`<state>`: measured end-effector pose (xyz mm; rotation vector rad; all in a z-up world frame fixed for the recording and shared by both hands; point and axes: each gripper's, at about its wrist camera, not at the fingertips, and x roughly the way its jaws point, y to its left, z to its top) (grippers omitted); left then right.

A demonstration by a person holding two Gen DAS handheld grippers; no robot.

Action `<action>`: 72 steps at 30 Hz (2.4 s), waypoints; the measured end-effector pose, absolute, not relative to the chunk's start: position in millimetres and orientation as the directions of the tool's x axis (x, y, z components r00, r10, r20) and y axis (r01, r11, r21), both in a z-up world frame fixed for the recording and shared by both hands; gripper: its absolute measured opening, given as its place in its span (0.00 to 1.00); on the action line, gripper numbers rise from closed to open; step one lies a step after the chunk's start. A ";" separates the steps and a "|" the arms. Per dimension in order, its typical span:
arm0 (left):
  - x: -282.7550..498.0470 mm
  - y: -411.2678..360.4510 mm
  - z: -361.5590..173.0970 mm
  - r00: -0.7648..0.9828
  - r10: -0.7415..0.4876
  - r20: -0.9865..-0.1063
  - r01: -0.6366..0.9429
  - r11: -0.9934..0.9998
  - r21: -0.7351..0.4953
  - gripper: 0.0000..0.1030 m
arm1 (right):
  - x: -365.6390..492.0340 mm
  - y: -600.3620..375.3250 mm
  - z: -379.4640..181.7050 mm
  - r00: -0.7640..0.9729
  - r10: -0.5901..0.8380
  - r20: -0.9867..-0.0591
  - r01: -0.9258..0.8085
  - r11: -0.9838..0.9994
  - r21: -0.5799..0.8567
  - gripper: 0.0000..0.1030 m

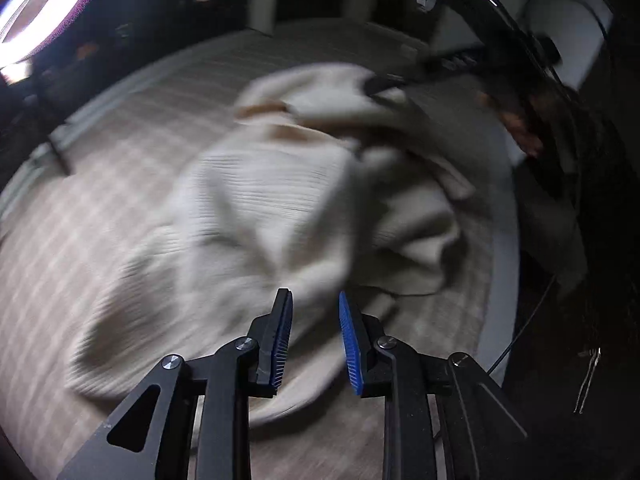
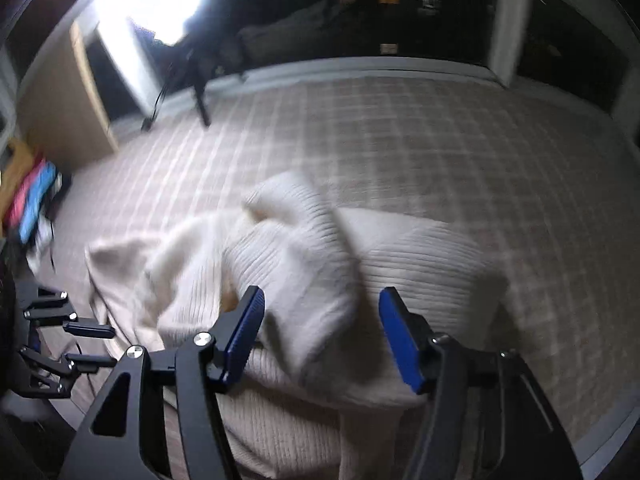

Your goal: Fold clothes

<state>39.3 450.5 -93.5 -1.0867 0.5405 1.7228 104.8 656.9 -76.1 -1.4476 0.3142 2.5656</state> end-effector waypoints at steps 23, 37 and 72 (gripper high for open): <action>-36.5 314.1 41.8 -0.412 0.672 -0.616 -0.690 -0.672 -0.271 0.01 | 152.0 679.5 70.1 -0.791 0.211 -0.575 -0.308 -0.948 0.076 0.11; 100.0 95.0 148.5 -0.746 0.523 -0.413 -0.463 -0.852 -0.244 0.01 | 31.6 497.6 194.7 -0.930 -0.103 -0.353 0.121 -0.992 -0.031 0.10; -148.9 196.1 -4.7 -0.257 0.471 -0.844 -0.768 -0.630 -0.117 0.39 | 77.3 357.3 -130.9 -0.514 -0.251 -0.821 -0.326 -0.828 0.457 0.58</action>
